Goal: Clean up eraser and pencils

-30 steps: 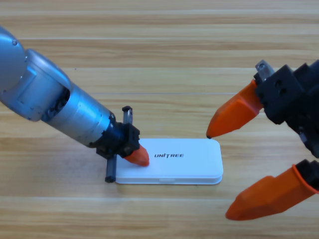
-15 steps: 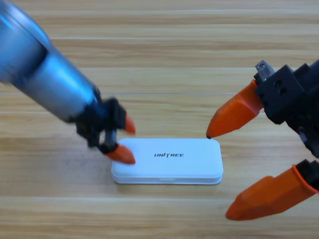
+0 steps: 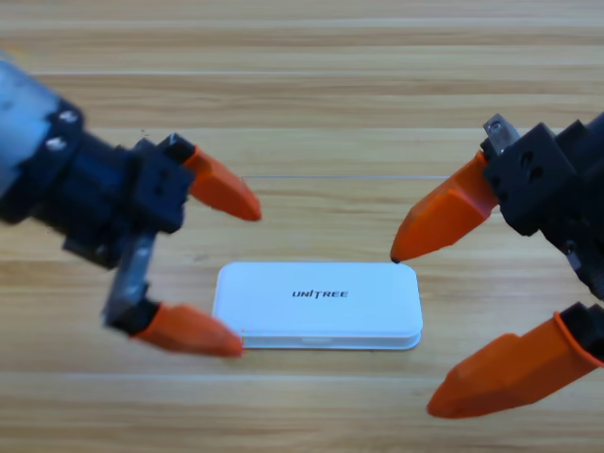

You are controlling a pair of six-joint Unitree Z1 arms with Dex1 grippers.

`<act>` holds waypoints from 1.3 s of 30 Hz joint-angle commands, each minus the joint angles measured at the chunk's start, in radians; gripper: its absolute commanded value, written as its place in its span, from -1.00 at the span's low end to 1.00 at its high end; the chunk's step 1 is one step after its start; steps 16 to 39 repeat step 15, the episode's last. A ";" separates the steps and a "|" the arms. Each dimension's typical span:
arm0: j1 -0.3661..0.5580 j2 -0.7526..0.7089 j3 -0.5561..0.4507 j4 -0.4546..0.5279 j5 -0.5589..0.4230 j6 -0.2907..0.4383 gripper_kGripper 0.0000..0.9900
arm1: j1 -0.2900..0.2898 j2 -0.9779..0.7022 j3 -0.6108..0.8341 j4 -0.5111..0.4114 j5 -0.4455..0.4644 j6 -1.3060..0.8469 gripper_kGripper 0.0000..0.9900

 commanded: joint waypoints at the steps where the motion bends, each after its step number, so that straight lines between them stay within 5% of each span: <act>1: -0.130 -0.110 0.023 0.023 -0.019 -0.037 1.00 | 0.022 0.031 0.002 -0.011 0.015 0.007 0.97; 39: -0.152 -0.145 0.012 0.034 -0.025 -0.052 1.00 | 0.022 0.033 0.002 -0.011 0.015 0.007 0.96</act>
